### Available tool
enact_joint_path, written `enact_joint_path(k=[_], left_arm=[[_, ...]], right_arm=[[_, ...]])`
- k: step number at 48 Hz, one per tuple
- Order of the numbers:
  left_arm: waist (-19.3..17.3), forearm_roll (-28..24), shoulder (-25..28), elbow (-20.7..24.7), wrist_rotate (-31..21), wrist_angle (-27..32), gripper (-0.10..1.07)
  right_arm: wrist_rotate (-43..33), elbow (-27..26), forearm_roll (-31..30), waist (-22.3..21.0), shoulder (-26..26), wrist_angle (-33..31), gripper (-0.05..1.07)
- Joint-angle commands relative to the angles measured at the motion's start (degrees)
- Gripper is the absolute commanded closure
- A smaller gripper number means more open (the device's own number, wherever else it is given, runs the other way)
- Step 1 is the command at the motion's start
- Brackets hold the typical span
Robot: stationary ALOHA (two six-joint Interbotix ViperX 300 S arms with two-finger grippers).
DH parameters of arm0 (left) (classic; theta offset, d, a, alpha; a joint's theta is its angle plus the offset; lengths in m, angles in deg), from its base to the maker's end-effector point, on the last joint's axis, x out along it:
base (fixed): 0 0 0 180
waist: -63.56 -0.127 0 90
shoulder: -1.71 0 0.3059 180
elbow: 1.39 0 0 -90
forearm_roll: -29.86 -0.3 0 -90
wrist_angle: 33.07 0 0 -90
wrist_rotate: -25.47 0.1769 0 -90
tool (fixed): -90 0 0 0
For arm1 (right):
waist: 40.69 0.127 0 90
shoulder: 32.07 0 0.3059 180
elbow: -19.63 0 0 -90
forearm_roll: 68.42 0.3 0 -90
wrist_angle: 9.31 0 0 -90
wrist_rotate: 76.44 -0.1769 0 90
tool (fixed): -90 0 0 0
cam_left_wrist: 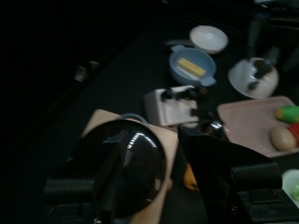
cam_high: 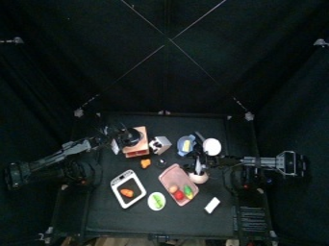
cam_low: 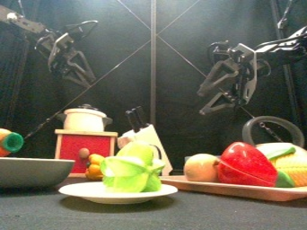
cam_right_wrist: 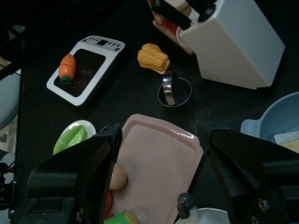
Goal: Grab pot lid
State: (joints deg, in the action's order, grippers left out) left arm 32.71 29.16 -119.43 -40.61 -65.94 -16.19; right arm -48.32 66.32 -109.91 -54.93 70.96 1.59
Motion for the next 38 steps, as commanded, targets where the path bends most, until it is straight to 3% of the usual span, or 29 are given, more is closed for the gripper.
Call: enact_joint_path(k=[1,10,38], left_arm=[[-2.9,-1.23,0.0,-0.88,0.09,-4.04,0.12],[-4.04,-1.23,1.58,-4.75,0.09,-11.34,0.12],[-3.6,-1.32,2.29,-8.96,0.09,-12.92,0.13]], right_arm=[[0.09,-1.05,-0.09,-0.26,0.44,0.44,0.05],[0.09,-1.14,-0.35,-0.35,0.44,0.35,0.05],[0.18,-1.85,-0.97,-1.32,-0.7,0.44,0.05]])
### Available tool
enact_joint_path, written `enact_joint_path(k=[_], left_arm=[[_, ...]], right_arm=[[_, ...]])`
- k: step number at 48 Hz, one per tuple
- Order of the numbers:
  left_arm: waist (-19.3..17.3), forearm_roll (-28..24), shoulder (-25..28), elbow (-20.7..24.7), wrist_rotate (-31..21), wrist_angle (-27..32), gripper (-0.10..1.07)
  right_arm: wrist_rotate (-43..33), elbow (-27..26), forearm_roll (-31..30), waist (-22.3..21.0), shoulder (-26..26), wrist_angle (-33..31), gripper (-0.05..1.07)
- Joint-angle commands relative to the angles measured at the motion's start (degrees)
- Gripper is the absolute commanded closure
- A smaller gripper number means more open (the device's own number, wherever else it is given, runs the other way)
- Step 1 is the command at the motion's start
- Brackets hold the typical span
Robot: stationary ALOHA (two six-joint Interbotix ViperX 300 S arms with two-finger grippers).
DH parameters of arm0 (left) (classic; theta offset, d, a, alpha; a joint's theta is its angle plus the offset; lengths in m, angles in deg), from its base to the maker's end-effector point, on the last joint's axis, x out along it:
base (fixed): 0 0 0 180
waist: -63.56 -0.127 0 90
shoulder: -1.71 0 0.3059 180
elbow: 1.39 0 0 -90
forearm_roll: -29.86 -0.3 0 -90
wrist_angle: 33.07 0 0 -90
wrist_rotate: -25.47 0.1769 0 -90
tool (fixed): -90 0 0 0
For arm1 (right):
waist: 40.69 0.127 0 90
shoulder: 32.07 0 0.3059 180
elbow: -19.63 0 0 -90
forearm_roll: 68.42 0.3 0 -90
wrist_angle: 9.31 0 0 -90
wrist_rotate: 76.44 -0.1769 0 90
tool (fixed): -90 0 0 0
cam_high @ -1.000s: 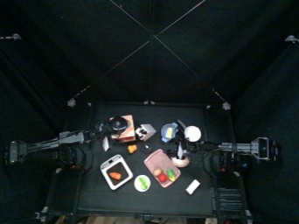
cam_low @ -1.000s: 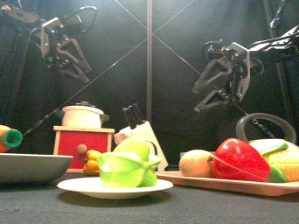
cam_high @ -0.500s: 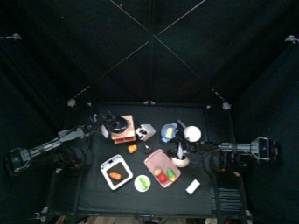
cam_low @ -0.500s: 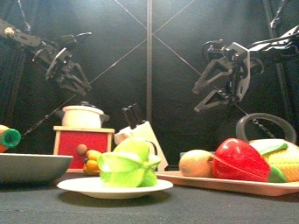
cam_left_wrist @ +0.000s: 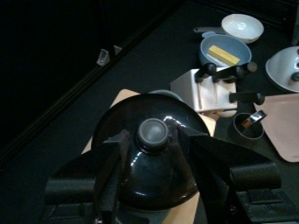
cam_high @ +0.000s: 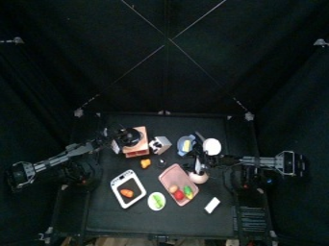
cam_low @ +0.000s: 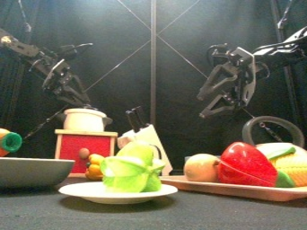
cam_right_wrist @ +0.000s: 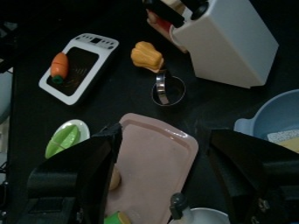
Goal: Grab pot lid
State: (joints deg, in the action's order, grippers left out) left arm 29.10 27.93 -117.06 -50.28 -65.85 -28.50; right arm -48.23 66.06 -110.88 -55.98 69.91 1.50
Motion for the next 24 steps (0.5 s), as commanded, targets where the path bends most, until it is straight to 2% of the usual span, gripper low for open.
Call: enact_joint_path(k=[1,24], left_arm=[[-0.09,-0.09,-0.09,0.62,0.0,-0.62,0.13],[-1.05,-0.79,1.76,0.53,0.09,-2.11,0.13]], right_arm=[[0.09,-1.58,0.0,-0.26,0.26,0.53,0.05],[0.09,-2.55,-0.26,-0.53,-1.58,0.44,0.05]])
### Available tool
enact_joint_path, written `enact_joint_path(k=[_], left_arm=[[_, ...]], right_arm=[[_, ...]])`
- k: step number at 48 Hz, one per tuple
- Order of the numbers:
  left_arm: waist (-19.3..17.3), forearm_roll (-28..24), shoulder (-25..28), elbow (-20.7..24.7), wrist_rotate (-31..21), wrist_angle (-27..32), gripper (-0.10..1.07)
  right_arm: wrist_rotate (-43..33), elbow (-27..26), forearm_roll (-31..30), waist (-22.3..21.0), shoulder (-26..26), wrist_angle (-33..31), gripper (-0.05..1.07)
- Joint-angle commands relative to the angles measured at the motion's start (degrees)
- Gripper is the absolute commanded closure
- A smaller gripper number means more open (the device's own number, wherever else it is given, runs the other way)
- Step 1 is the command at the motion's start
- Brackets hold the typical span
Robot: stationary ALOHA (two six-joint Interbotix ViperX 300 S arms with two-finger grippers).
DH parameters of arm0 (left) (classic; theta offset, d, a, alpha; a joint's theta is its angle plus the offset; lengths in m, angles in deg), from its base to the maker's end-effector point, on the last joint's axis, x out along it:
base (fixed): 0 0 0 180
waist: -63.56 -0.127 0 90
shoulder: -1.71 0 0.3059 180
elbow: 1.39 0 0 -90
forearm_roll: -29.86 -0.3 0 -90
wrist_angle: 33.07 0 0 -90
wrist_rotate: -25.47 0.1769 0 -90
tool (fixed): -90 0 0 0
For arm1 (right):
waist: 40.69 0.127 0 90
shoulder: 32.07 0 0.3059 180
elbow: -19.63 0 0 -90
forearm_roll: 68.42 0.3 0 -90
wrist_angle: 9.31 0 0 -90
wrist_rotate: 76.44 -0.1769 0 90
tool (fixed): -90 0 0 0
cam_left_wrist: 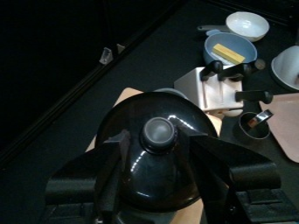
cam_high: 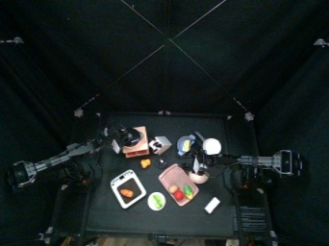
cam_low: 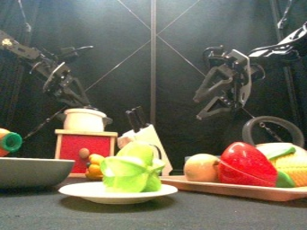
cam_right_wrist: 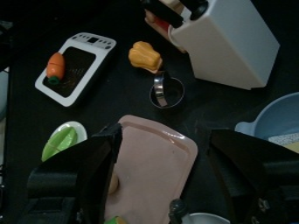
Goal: Grab pot lid
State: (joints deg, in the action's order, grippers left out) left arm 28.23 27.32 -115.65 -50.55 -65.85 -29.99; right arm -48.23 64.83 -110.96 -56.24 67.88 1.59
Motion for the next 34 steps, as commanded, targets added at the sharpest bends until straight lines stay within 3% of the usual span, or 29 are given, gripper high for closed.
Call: enact_joint_path(k=[1,34], left_arm=[[-0.18,-0.18,0.53,0.79,0.09,-0.79,0.13],[-0.26,-1.32,1.23,0.7,0.18,-2.81,0.2]], right_arm=[[0.09,-1.41,-0.18,-0.26,0.44,0.44,0.05],[0.09,-1.41,-0.26,-0.26,0.44,0.44,0.05]])
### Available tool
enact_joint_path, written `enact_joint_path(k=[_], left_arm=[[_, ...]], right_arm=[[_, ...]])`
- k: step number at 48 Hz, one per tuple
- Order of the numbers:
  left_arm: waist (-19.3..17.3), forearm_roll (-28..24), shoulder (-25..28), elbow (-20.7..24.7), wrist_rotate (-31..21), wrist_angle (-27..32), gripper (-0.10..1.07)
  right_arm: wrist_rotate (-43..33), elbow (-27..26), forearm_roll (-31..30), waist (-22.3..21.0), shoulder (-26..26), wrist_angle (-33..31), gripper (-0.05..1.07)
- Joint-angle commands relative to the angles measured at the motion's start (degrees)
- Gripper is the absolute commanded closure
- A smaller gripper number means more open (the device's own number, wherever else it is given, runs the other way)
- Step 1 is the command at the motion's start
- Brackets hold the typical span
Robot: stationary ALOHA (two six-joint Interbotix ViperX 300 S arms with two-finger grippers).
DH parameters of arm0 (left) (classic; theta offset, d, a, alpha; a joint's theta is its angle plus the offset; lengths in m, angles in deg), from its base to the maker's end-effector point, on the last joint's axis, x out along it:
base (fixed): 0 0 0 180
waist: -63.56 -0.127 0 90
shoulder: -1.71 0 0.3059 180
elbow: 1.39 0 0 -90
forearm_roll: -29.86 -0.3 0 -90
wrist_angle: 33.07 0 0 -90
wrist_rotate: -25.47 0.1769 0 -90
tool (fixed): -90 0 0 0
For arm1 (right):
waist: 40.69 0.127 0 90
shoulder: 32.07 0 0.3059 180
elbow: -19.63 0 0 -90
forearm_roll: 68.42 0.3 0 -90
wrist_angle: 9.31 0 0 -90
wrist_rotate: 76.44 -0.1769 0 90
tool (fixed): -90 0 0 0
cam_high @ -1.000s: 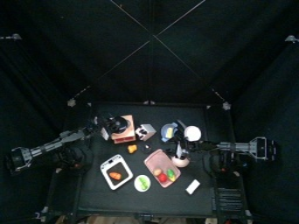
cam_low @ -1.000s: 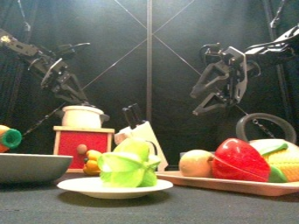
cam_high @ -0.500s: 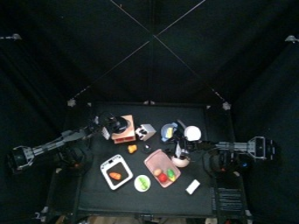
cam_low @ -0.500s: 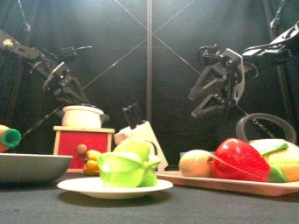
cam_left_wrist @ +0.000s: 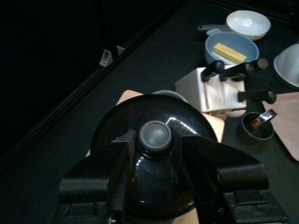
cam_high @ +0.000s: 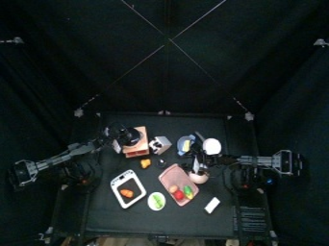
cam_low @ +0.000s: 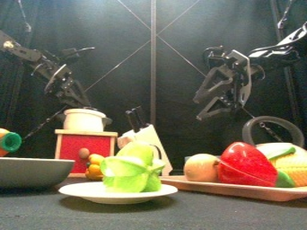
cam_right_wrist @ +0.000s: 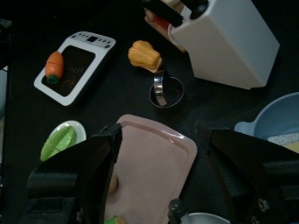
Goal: Grab pot lid
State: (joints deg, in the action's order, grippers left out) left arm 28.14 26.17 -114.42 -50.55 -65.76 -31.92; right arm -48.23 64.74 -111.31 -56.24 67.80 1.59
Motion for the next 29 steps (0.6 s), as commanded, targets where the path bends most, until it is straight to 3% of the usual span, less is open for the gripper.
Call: enact_joint_path(k=[1,29], left_arm=[[-0.18,-0.26,-0.09,0.7,0.09,-1.05,0.2],[-0.44,-2.02,0.7,0.26,0.09,-1.85,0.23]], right_arm=[[0.09,-1.32,0.0,-0.26,0.53,0.35,0.05],[0.09,-1.41,0.0,-0.44,0.26,0.44,0.05]])
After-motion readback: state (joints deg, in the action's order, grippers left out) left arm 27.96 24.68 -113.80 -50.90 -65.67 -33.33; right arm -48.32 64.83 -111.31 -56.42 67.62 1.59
